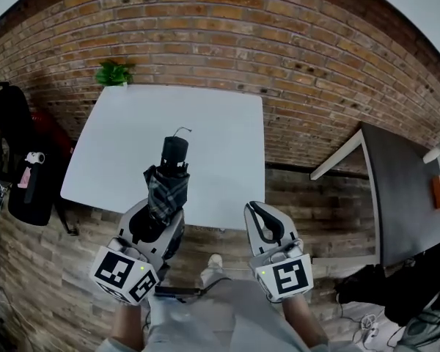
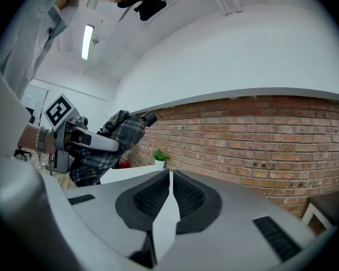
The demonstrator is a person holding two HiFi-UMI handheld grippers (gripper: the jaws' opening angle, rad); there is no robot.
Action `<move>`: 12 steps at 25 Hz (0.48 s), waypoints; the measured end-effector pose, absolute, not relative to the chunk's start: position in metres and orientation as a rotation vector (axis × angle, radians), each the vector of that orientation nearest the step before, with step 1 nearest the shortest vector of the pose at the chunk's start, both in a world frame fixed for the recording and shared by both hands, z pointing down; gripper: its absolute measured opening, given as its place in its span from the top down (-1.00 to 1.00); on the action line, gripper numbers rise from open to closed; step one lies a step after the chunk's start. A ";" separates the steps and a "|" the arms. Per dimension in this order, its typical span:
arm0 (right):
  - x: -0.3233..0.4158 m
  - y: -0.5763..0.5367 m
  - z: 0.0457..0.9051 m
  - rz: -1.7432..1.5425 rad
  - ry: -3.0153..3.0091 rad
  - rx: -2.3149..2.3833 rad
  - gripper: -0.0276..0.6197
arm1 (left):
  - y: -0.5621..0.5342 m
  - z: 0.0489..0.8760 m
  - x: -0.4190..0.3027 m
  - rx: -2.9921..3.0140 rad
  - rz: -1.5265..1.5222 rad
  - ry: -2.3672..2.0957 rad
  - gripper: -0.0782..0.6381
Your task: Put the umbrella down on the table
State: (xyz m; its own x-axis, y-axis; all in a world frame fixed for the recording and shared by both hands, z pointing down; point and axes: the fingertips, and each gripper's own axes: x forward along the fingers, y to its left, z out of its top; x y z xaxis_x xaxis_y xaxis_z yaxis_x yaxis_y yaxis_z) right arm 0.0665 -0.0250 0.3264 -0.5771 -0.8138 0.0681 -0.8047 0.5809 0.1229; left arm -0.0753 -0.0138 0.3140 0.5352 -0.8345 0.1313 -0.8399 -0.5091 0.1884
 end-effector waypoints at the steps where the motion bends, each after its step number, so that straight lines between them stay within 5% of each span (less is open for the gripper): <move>1: 0.070 -0.037 0.327 -0.118 -2.687 1.371 0.76 | -0.024 0.314 -0.072 2.541 0.024 -1.413 0.20; 12: 0.087 -0.113 0.327 -0.091 -2.712 1.315 0.76 | -0.099 0.308 -0.050 2.504 0.042 -1.455 0.20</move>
State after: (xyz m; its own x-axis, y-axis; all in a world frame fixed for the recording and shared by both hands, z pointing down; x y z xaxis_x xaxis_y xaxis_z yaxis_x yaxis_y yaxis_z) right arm 0.0874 -0.1128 0.3274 -0.6134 -0.7850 0.0866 -0.7774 0.6195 0.1090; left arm -0.0504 -0.0991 0.3084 0.5022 -0.8522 0.1468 -0.8593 -0.4726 0.1956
